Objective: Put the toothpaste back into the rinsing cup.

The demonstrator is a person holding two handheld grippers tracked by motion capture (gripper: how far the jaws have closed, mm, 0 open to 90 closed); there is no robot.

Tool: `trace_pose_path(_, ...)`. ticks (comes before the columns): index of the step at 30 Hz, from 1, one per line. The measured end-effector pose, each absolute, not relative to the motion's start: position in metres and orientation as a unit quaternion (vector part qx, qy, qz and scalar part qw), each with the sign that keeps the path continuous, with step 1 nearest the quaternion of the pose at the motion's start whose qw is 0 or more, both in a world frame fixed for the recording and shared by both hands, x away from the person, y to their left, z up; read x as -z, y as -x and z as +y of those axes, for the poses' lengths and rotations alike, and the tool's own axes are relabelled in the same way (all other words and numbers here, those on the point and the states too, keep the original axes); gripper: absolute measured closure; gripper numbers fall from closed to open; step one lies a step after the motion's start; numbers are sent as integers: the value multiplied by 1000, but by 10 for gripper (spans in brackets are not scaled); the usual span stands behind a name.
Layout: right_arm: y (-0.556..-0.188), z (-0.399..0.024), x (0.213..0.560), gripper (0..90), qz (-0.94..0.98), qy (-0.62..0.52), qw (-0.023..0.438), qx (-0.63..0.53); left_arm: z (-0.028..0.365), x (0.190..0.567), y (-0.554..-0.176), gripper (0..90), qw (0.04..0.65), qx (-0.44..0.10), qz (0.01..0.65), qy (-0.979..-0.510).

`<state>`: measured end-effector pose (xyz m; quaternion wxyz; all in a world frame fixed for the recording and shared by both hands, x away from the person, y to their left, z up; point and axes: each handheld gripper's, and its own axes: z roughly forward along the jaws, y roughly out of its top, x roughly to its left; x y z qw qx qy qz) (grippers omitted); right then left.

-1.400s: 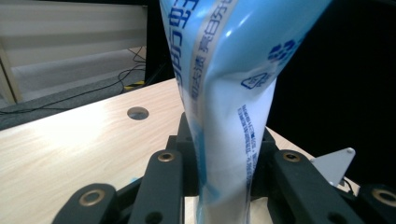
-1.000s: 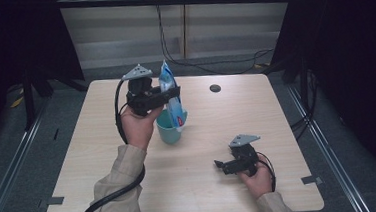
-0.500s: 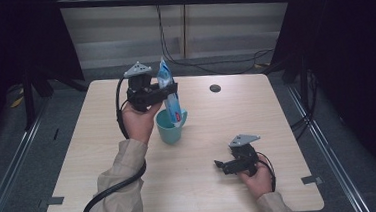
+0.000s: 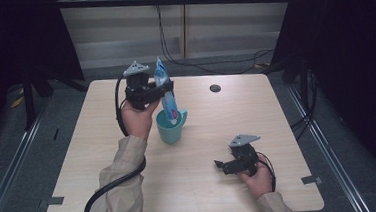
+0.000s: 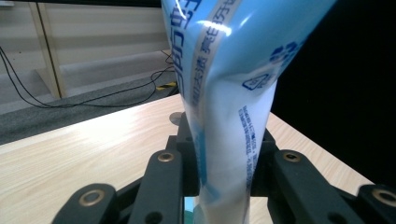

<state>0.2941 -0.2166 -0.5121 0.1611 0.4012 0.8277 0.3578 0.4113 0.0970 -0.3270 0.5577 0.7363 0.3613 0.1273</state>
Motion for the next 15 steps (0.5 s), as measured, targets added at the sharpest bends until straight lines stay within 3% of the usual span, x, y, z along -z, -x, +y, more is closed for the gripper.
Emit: trace_pose_path(15,-294,-217,512,127,827,-402,161,-358,98,332,-421,732,553,-140,367,-735)
